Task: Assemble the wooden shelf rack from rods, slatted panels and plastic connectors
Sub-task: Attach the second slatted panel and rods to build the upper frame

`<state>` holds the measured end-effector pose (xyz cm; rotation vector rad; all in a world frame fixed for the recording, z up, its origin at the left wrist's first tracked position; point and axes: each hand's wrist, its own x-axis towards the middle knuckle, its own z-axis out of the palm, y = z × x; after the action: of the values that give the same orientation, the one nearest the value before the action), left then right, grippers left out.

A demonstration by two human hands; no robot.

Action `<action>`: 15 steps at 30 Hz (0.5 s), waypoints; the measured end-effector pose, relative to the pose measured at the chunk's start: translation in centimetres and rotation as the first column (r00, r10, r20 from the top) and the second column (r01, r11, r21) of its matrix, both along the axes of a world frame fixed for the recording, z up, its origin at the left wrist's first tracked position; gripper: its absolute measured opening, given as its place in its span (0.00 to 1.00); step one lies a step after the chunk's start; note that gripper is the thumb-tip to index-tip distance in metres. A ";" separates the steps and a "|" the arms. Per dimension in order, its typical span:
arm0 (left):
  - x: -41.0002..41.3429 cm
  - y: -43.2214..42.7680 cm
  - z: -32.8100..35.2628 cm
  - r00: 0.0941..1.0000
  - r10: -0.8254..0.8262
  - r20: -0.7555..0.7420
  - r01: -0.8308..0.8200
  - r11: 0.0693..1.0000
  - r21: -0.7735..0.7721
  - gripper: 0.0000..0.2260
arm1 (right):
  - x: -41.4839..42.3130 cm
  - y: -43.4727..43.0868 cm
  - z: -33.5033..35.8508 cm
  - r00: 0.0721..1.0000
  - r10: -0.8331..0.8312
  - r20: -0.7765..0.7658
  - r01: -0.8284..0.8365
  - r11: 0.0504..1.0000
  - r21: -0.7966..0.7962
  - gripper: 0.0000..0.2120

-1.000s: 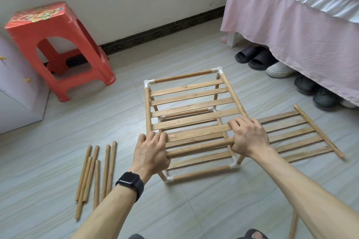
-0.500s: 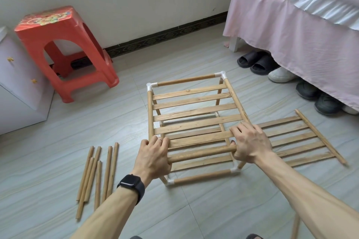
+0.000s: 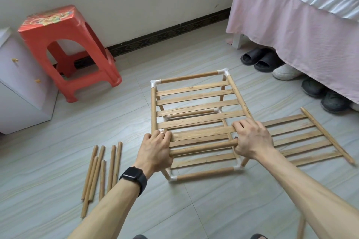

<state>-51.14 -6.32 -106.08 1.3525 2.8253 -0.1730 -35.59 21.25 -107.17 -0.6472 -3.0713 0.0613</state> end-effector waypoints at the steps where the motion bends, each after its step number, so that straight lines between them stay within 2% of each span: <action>1: 0.0 -0.3 0.3 1.000 -0.006 0.018 0.006 1.000 -0.028 0.17 | 0.3 -0.4 0.3 0.999 0.001 0.040 -0.001 1.000 -0.014 0.19; 4: -0.3 -2.4 1.7 0.989 -0.095 0.112 0.104 0.991 -0.079 0.25 | 1.8 -1.9 1.6 0.984 0.044 0.173 -0.042 0.999 -0.017 0.29; 6: -0.7 -4.6 3.1 0.968 -0.171 0.187 0.183 0.982 -0.053 0.33 | 3.1 -3.1 2.5 0.943 0.115 0.311 -0.106 0.993 -0.047 0.35; 7: -0.9 -5.6 3.8 0.963 -0.203 0.177 0.204 0.979 0.013 0.33 | 3.7 -3.6 3.0 0.914 0.151 0.377 -0.117 0.987 -0.112 0.39; 9: -1.6 -6.3 4.8 0.967 -0.255 0.026 0.244 0.946 0.213 0.27 | 3.7 -4.1 4.6 0.886 0.176 0.428 -0.047 0.954 -0.295 0.45; 10: -2.1 -5.9 5.3 0.965 -0.254 -0.060 0.260 0.919 0.297 0.23 | 3.3 -4.3 5.4 0.908 0.159 0.387 -0.024 0.943 -0.331 0.45; 11: -2.7 -5.1 5.5 0.964 -0.241 -0.111 0.264 0.900 0.346 0.20 | 2.5 -4.3 6.2 0.948 0.122 0.293 -0.027 0.951 -0.309 0.40; 13: -4.3 -2.4 5.8 0.978 -0.186 -0.093 0.207 0.912 0.354 0.19 | -0.2 -4.0 7.3 1.000 -0.006 -0.019 0.002 0.980 -0.200 0.28; 14: -5.1 -0.9 5.6 0.989 -0.134 -0.062 0.148 0.932 0.331 0.21 | -1.8 -3.7 7.4 0.985 -0.058 -0.160 0.025 0.980 -0.198 0.23; 15: -6.0 0.6 5.3 0.997 -0.073 -0.036 0.081 0.948 0.308 0.24 | -3.5 -3.2 7.3 0.968 -0.096 -0.230 0.045 0.976 -0.214 0.19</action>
<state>-57.11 -5.74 -100.74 1.5234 2.9136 0.2695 -39.09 18.01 -99.91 -0.6987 -2.8281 0.4310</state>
